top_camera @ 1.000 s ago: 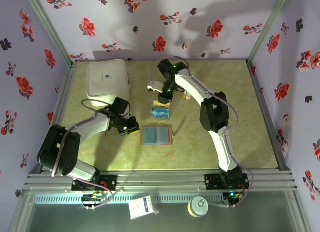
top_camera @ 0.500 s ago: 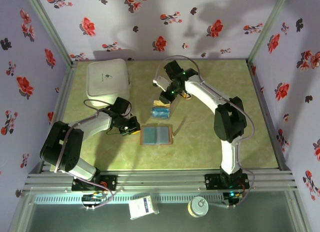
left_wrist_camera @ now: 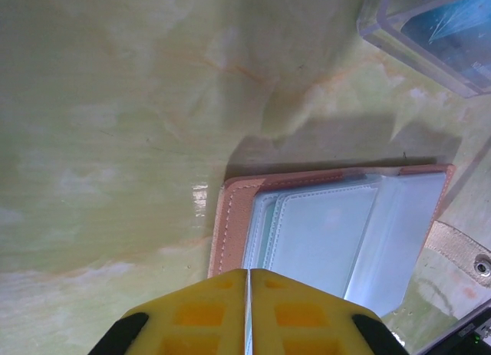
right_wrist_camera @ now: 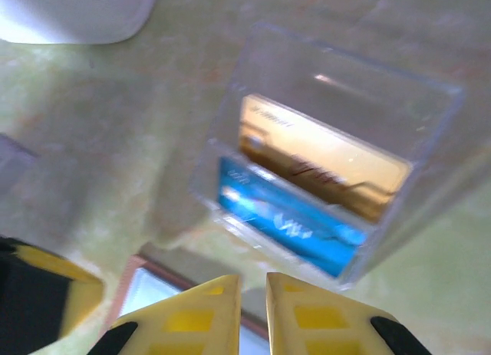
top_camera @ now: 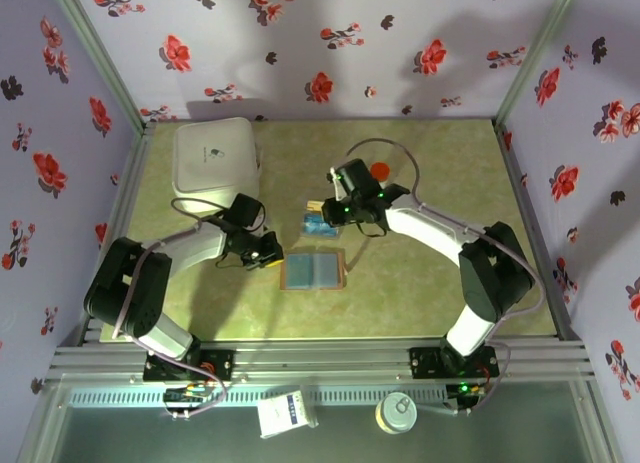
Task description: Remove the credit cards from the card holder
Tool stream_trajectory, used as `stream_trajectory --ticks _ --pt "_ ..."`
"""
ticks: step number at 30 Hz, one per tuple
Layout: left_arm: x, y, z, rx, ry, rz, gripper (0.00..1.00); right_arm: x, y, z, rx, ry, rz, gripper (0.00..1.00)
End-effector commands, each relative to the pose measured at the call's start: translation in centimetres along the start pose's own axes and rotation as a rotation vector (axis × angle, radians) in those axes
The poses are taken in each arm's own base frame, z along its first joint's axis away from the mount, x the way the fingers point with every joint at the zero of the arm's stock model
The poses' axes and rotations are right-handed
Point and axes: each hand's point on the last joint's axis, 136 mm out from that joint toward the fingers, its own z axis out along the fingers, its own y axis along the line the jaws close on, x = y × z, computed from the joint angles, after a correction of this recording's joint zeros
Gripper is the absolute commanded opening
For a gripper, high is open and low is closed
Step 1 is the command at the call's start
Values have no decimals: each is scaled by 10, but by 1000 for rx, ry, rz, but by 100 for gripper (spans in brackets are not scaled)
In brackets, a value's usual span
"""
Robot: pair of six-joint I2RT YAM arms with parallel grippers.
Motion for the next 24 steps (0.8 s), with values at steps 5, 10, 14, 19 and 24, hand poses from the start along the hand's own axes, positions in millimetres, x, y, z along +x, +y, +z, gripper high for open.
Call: stream_trajectory --ticks 5,10,14,19,24 --pt "5 -7 0 -3 12 22 8 21 31 2 -12 6 216 13" --pt "13 -3 1 -10 20 18 7 47 39 8 -17 66 267 13" --pt "19 -7 3 6 28 23 4 67 40 14 -18 120 276 15" --pt "26 -3 10 -16 50 26 1 84 41 22 -29 166 302 17" --pt "27 4 9 -42 38 16 0 90 43 25 -33 188 309 19"
